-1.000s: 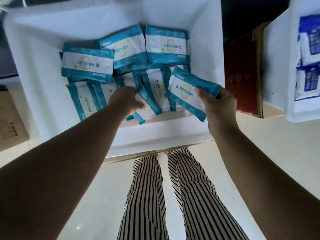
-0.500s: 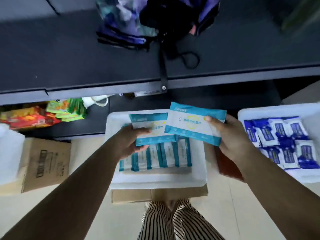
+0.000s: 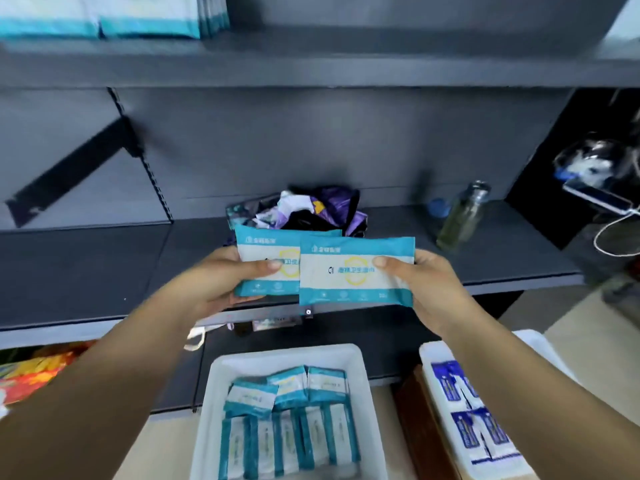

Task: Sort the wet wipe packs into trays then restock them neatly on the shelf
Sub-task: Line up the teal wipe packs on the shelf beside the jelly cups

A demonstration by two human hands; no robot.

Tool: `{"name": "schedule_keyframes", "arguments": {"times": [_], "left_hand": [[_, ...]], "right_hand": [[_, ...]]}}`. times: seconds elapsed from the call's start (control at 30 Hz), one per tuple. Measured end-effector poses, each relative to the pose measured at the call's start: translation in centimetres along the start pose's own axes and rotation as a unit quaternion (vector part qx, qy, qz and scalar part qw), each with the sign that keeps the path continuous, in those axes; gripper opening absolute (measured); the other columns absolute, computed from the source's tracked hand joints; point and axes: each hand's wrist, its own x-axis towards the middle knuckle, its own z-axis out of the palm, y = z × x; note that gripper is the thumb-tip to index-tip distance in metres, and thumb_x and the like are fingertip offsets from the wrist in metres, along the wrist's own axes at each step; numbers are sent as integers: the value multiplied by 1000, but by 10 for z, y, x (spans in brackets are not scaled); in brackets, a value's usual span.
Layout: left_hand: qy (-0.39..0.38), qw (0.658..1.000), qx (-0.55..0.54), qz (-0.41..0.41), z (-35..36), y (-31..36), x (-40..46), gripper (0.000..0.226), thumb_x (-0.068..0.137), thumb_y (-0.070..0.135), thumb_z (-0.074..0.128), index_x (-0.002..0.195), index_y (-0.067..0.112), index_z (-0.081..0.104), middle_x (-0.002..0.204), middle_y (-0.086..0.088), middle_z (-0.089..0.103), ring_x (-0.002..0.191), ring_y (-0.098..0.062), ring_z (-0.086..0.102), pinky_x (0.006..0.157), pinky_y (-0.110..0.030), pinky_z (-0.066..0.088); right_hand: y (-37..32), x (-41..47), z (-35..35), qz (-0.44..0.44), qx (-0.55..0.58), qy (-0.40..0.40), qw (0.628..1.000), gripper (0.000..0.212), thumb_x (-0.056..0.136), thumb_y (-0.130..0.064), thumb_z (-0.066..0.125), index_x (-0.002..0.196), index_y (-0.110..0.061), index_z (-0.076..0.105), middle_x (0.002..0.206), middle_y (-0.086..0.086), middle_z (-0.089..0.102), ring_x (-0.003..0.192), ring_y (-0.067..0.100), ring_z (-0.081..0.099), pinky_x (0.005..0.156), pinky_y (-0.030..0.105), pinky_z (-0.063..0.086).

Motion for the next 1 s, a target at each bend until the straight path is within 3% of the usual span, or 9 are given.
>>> {"name": "schedule_keyframes", "arguments": {"times": [0.3, 0.5, 0.63, 0.7, 0.77, 0.8, 0.9, 1.0], "left_hand": [[-2, 989, 33, 143, 9, 100, -39, 17, 82, 1, 59, 93, 13, 64, 74, 1, 73, 65, -11, 69, 58, -22, 56], [-21, 972, 63, 225, 16, 146, -40, 16, 80, 1, 60, 91, 12, 65, 76, 5, 73, 67, -5, 69, 60, -15, 54], [-10, 957, 92, 275, 23, 175, -23, 18, 78, 5, 63, 93, 15, 64, 79, 10, 73, 73, -2, 68, 65, -12, 53], [45, 943, 97, 316, 26, 188, -10, 16, 81, 7, 64, 91, 19, 64, 79, 13, 72, 74, 0, 67, 68, -11, 52], [123, 922, 120, 347, 29, 202, 5, 11, 82, 11, 67, 87, 21, 64, 91, 7, 71, 83, -6, 66, 78, -16, 50], [184, 904, 155, 354, 30, 209, 13, 9, 82, 15, 68, 81, 21, 61, 89, 3, 69, 82, -11, 63, 75, -18, 46], [402, 800, 287, 340, 31, 229, 42, 38, 84, 29, 67, 65, 9, 41, 66, -6, 49, 74, -27, 49, 59, -27, 26], [515, 731, 302, 330, 38, 235, 69, 43, 88, 32, 61, 91, -9, 50, 89, -26, 59, 91, -39, 54, 70, -36, 32]], "right_hand": [[-108, -35, 21, -136, -21, 50, 989, 8, 78, -6, 71, 84, -11, 69, 96, 12, 70, 96, 32, 66, 88, 46, 52], [-157, -29, 31, -211, -27, 65, 975, 8, 80, -6, 70, 80, -13, 65, 81, 2, 69, 72, 16, 66, 74, 30, 56], [-188, -8, 26, -245, -44, 63, 967, 8, 81, -8, 69, 80, -15, 64, 84, 1, 69, 74, 15, 66, 73, 31, 56], [-206, 8, 26, -268, -37, 61, 961, 9, 81, -5, 68, 79, -13, 64, 87, 4, 68, 74, 17, 65, 74, 33, 56], [-226, 31, 26, -288, -25, 57, 956, 9, 82, -2, 67, 80, -11, 64, 90, 6, 67, 72, 16, 65, 73, 32, 56], [-236, 43, 27, -291, -21, 53, 955, 11, 82, -1, 66, 80, -11, 63, 89, 5, 67, 70, 14, 65, 70, 30, 57], [-266, 91, 33, -284, -22, 25, 958, 18, 83, 0, 65, 77, -15, 57, 83, 0, 64, 68, 10, 64, 63, 24, 57], [-290, 145, 43, -281, -49, -12, 958, 21, 84, -2, 65, 76, -18, 54, 87, -1, 64, 78, 15, 64, 68, 27, 56]]}}
